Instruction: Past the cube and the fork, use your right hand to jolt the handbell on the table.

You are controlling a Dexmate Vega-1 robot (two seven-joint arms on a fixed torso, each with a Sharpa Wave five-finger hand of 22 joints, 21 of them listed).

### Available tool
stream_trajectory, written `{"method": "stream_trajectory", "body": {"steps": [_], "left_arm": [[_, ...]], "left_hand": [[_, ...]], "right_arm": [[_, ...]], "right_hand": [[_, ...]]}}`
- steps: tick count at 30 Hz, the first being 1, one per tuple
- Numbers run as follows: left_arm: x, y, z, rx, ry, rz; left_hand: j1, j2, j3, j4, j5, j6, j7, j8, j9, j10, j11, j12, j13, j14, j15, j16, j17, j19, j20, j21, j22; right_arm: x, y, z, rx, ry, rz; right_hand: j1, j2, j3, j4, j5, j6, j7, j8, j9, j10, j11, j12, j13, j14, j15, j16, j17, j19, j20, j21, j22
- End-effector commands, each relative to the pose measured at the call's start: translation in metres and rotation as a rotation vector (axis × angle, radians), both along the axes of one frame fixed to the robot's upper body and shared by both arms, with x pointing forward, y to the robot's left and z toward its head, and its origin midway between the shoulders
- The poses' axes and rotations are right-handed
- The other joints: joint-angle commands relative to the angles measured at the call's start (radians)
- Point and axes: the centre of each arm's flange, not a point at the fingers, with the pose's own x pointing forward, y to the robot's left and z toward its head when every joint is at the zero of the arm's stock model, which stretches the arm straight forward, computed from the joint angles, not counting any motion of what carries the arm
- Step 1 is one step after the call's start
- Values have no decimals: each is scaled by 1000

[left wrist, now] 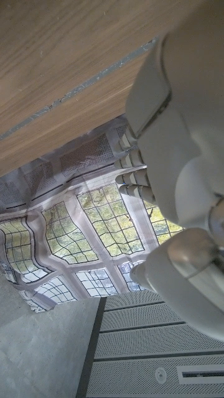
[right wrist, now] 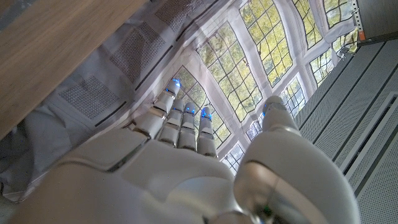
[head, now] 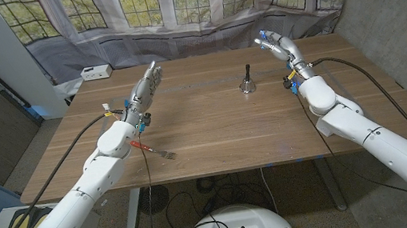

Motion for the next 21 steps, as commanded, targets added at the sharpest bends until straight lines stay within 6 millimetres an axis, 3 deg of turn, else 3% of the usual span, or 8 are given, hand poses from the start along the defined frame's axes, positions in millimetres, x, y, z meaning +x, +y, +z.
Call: {"method": "stream_trajectory", "body": {"steps": [1,8,13,21], "left_arm": [[4,-6,0,2,3,-12],[4,-7,-2,-4,0,-7],[1,-5,-4,-16,-13,1],[1,-2,-7,-21,-16,8]], "left_hand": [[9,0,1,-8,-1,10,1,3,4,9,1,0,3,5,-1,-3,3,4,4,0,4],[10,1,1,-9,-1,13,2,2,4,12,0,-1,4,5,-1,-4,3,4,7,0,4],[11,2,2,-10,-2,18,1,2,4,12,-1,-2,4,7,-1,-4,3,4,8,0,4],[13,2,2,-12,-3,26,3,3,4,16,-1,-3,4,9,-2,-5,4,5,10,-1,4]], "right_arm": [[0,0,12,-70,0,-60],[-1,1,23,-154,-15,-136],[1,4,30,-198,-16,-172],[3,12,42,-330,-9,-248]], "right_hand": [[12,1,9,-2,1,6,4,4,2,11,-2,6,0,7,3,3,2,6,-5,2,2],[37,5,20,-10,3,2,3,3,2,15,-8,6,0,10,1,2,2,10,-5,0,2],[93,-3,37,-19,2,7,-1,6,2,43,-24,10,-1,39,-13,7,-2,49,-9,6,1],[151,-10,54,-20,3,7,4,7,3,49,-21,5,-3,65,-18,9,-7,93,-6,13,1]]}}
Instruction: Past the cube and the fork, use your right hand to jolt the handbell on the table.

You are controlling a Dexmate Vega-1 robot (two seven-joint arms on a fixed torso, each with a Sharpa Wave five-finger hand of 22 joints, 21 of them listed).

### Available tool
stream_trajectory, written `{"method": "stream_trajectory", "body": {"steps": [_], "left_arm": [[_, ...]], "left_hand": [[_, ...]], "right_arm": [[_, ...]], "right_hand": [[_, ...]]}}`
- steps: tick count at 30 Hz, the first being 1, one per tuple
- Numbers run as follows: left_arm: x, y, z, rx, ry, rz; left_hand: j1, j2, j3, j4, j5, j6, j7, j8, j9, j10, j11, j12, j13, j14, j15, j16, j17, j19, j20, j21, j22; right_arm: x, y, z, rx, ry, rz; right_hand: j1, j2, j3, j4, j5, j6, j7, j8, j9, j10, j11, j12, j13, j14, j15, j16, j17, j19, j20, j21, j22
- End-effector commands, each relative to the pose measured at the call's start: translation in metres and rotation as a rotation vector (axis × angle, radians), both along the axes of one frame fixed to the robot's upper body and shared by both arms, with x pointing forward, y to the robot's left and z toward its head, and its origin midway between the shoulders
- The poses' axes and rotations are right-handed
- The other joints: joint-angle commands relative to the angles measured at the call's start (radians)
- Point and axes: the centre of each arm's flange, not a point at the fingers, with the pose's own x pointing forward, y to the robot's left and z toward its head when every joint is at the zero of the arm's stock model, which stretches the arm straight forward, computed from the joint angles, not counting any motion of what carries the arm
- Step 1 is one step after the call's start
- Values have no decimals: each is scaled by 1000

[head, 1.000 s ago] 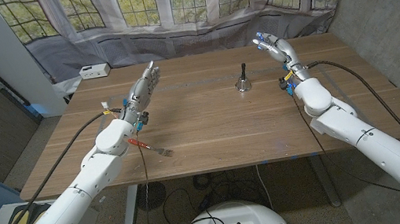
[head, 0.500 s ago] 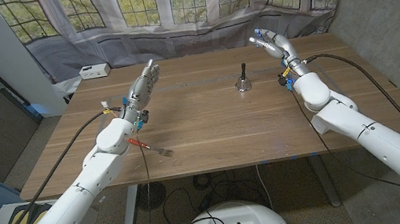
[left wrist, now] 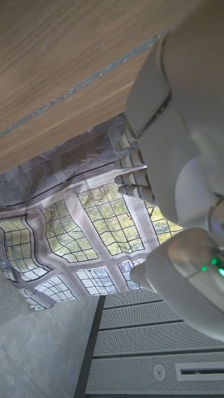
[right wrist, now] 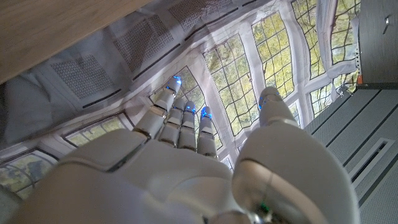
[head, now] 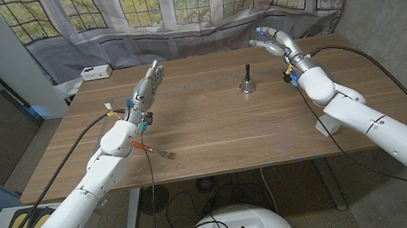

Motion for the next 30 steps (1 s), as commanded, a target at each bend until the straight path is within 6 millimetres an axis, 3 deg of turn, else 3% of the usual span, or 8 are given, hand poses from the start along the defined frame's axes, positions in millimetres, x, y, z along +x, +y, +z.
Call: {"method": "stream_trajectory", "body": {"steps": [1,14,23,30], "left_arm": [[-1,3,-4,-13,-8,10],[2,4,-7,-17,-3,5],[2,1,-12,-17,3,-1],[2,-2,-15,-16,11,-5]], "left_hand": [[13,2,3,-4,-3,10,-2,2,4,8,1,-3,4,7,1,-1,4,2,7,-1,4],[14,3,3,-6,-4,16,-2,1,4,12,0,-4,4,8,1,-2,4,0,10,-2,4],[14,3,3,-7,-5,22,-3,1,4,13,-1,-5,4,8,1,-3,4,-2,13,-3,4],[15,4,3,-8,-5,25,-1,1,4,14,-2,-6,4,9,1,-4,4,-2,13,-3,4]], "right_arm": [[3,9,17,-172,5,-119],[2,15,32,-289,17,-183],[1,20,36,-340,14,-224],[-1,27,40,-421,8,-262]], "right_hand": [[36,-1,15,0,3,9,5,8,4,12,7,-2,2,24,1,7,0,33,2,11,3],[89,-13,25,5,5,34,1,16,5,44,2,4,3,62,-6,16,0,71,1,13,3],[117,-23,24,13,3,79,-2,28,7,83,-2,12,5,108,-18,33,4,127,-7,23,3],[124,-27,23,13,3,87,-4,30,7,95,-8,14,5,116,-21,36,5,132,-7,21,3]]}}
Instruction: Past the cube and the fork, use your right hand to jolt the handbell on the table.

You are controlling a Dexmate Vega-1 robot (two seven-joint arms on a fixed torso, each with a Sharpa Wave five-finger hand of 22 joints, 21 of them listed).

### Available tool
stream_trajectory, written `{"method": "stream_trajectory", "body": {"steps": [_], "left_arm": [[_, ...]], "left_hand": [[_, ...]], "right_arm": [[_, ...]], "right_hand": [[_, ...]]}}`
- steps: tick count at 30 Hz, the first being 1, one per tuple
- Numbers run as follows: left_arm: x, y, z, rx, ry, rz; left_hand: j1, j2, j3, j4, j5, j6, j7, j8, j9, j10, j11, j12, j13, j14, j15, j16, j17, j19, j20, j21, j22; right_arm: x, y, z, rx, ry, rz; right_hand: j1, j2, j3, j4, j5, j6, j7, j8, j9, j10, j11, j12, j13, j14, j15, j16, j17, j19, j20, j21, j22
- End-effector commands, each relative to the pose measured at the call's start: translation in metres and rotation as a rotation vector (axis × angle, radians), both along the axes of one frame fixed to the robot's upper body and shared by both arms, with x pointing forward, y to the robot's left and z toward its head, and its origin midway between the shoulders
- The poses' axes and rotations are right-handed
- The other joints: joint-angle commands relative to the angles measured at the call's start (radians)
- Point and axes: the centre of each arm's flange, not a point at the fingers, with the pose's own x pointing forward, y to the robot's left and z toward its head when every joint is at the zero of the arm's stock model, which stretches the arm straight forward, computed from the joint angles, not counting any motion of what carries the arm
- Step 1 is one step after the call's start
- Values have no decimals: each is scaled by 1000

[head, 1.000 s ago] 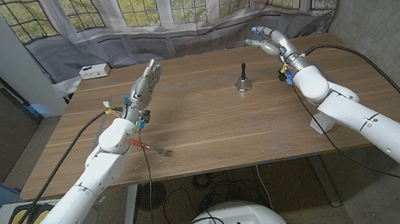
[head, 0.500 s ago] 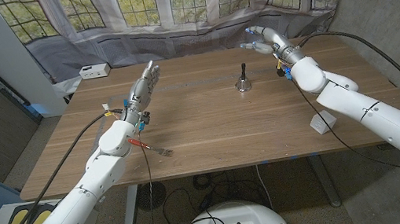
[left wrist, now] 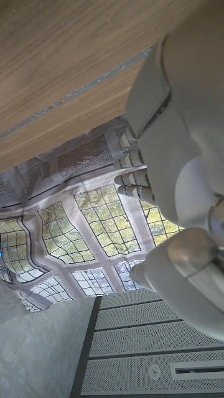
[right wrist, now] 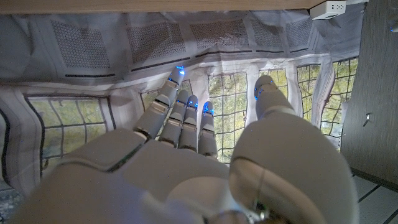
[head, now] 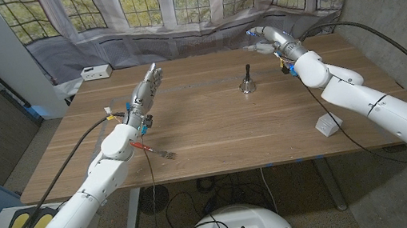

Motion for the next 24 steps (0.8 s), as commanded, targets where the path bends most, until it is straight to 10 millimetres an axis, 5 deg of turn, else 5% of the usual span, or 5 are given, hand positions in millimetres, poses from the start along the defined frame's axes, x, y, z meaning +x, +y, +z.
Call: {"method": "stream_trajectory", "body": {"steps": [1,16,24], "left_arm": [[0,-4,-6,0,13,-7],[-1,-2,-14,-10,32,0],[-2,-1,-15,-15,31,1]], "left_hand": [[9,-1,-1,-4,-2,11,-1,0,4,9,3,0,4,5,3,0,4,2,9,-3,4],[10,0,0,-6,-3,17,-1,-1,5,12,1,-2,4,6,2,-1,4,1,10,-4,4],[10,0,0,-7,-3,18,-2,-3,5,14,4,-3,4,7,1,-1,4,-1,14,-4,5]], "right_arm": [[-2,9,9,-115,-2,-62],[1,21,14,-229,22,-126],[5,27,19,-331,52,-194]], "right_hand": [[16,-1,4,5,3,14,0,6,2,11,-3,4,2,10,3,7,1,12,0,2,3],[30,-18,-1,9,6,49,-16,14,4,26,-16,2,4,-7,5,-4,2,-16,8,-20,3],[77,-29,13,0,14,48,-6,8,5,36,-16,-1,5,46,-13,10,3,23,-3,-15,3]]}}
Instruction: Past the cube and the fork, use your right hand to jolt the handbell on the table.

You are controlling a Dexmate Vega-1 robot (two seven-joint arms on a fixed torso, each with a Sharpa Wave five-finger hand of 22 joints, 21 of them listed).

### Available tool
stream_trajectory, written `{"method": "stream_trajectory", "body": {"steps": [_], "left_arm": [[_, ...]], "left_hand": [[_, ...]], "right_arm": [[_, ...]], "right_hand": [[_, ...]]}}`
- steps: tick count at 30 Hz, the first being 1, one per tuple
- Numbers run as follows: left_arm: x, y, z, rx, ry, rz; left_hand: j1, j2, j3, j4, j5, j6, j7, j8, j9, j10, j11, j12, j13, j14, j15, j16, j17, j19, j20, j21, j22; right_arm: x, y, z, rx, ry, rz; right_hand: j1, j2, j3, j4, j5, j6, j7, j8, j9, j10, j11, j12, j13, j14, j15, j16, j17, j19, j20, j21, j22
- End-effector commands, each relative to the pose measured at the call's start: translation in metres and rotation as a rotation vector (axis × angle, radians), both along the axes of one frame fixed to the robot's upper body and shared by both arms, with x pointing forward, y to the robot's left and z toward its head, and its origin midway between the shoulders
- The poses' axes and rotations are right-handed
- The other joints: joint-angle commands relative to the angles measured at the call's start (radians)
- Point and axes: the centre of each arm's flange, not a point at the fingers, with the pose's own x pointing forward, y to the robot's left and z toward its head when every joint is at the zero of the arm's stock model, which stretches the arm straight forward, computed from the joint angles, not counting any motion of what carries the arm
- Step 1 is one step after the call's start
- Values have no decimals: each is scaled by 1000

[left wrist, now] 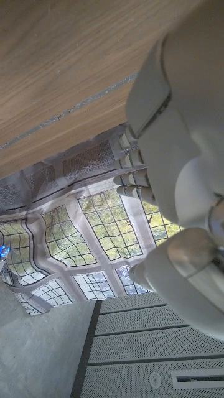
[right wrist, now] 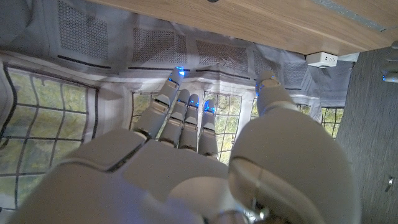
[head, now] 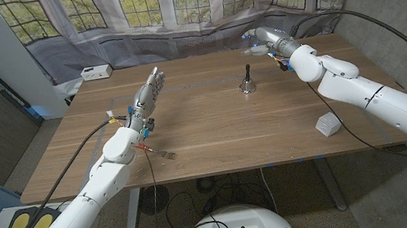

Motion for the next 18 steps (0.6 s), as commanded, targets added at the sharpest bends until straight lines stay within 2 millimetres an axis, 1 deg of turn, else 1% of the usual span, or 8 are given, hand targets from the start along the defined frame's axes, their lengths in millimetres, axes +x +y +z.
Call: {"method": "stream_trajectory", "body": {"steps": [1,4,5,9,13,14,15,18], "left_arm": [[-1,2,-3,-9,5,5],[-1,2,-3,-11,4,4],[-1,2,-3,-11,4,5],[-1,2,-4,-16,4,6],[-1,2,-5,-17,6,5],[-1,1,-5,-17,6,5],[-1,1,-6,-17,7,5],[-1,1,-6,-20,8,4]], "left_hand": [[10,0,0,-7,-3,8,-3,-3,5,9,-2,-3,4,7,2,-1,4,3,11,-4,5],[10,1,0,-7,-3,9,-2,-3,5,10,-2,-3,4,8,2,-1,4,2,12,-4,5],[10,1,0,-8,-4,9,-3,-3,5,10,-4,-3,4,8,2,-1,4,2,12,-4,5],[10,1,0,-8,-4,10,-3,-4,5,10,-3,-4,4,9,2,-1,4,2,12,-4,5],[10,2,0,-9,-4,12,-4,-4,5,12,-2,-4,4,9,1,-2,4,2,14,-4,5],[10,2,0,-9,-4,13,-4,-4,5,12,-3,-4,4,9,2,-2,4,2,14,-4,5],[10,2,0,-9,-4,14,-5,-4,5,12,-3,-5,5,9,1,-2,4,2,15,-4,5],[10,2,0,-9,-4,15,-5,-4,5,12,-3,-5,5,10,2,-2,4,2,15,-4,5]], "right_arm": [[3,10,8,-130,28,-81],[5,10,9,-146,37,-95],[6,11,9,-152,40,-102],[8,11,10,-167,47,-121],[11,14,11,-187,58,-140],[11,14,12,-192,61,-144],[12,15,12,-199,62,-152],[14,18,12,-219,63,-171]], "right_hand": [[26,-5,15,0,11,10,11,1,5,21,-2,2,5,33,-1,12,3,28,0,3,2],[38,-6,20,2,14,33,15,7,5,42,-2,7,5,59,-6,20,6,46,-2,6,2],[41,-6,21,2,15,37,13,8,5,46,-5,8,5,63,-8,22,6,49,-2,7,2],[48,-4,24,5,16,41,14,7,5,47,-10,6,5,80,-13,28,10,65,-3,10,3],[60,-2,25,8,17,42,10,4,5,58,-13,6,5,115,-34,47,19,92,-9,16,3],[62,-2,24,10,16,50,9,6,6,64,-18,8,5,123,-33,52,22,98,-8,17,3],[64,-1,23,11,16,60,9,8,6,74,-12,10,5,127,-36,56,26,103,-9,17,3],[94,-6,28,0,19,71,11,9,6,87,-19,12,5,147,-40,66,30,118,-11,19,4]]}}
